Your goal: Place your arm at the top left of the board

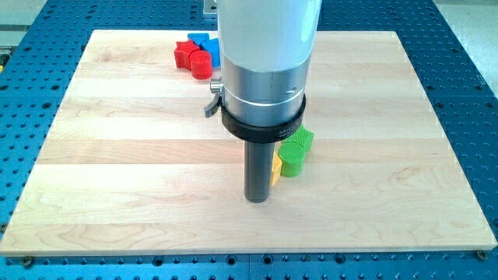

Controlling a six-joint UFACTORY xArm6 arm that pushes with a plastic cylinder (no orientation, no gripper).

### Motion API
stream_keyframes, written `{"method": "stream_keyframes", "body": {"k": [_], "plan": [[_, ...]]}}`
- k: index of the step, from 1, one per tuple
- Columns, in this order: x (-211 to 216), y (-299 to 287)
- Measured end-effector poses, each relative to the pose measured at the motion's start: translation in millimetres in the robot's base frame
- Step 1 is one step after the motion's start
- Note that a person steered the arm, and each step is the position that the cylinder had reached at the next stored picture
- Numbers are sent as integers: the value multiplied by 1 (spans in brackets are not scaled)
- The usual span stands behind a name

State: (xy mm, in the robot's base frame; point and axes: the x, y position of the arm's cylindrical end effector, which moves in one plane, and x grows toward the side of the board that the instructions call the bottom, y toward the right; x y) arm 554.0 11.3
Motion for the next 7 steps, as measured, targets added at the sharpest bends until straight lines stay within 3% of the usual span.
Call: {"method": "stream_keyframes", "body": {"k": [3,5,6,7], "plan": [[0,0],[-81,-156],[-149,-258],[-229,-283]]}}
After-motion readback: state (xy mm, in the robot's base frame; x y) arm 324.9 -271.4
